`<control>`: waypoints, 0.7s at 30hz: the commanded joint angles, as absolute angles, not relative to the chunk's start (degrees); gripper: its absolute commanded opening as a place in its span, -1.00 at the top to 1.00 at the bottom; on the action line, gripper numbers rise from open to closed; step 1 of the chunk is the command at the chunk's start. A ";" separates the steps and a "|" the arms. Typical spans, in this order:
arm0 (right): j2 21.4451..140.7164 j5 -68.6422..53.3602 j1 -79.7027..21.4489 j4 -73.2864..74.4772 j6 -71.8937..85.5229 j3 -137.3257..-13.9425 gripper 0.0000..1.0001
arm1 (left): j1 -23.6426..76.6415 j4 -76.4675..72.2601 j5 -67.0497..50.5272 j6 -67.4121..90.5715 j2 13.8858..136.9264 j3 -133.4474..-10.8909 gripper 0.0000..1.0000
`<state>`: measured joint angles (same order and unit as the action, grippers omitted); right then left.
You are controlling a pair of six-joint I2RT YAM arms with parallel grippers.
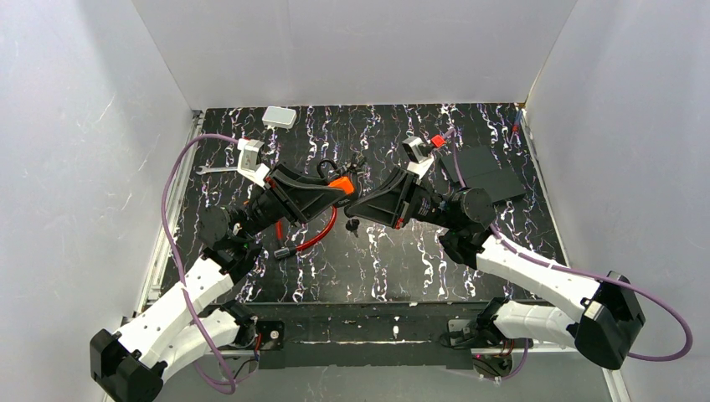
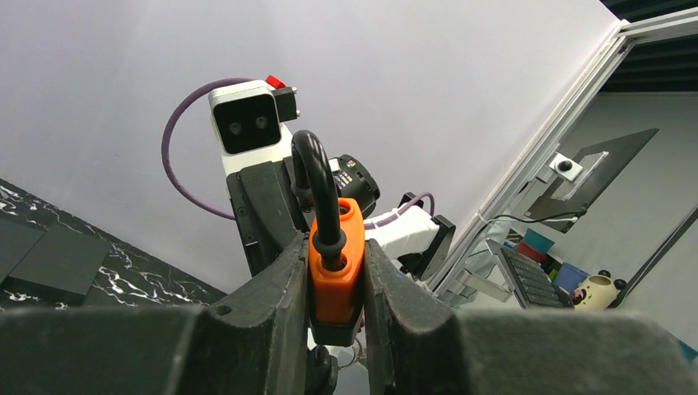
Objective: Unlock with the key
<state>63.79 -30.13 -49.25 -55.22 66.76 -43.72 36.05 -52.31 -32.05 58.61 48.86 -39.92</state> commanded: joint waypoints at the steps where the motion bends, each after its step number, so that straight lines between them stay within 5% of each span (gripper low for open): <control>1: 64.21 -21.78 -48.55 -56.52 67.22 -46.70 0.97 | 37.62 -54.69 -41.65 58.54 47.20 -39.11 1.00; 21: 64.51 -23.32 -48.57 -54.39 65.88 -47.49 0.97 | 37.70 -55.74 -40.18 58.11 48.39 -38.06 1.00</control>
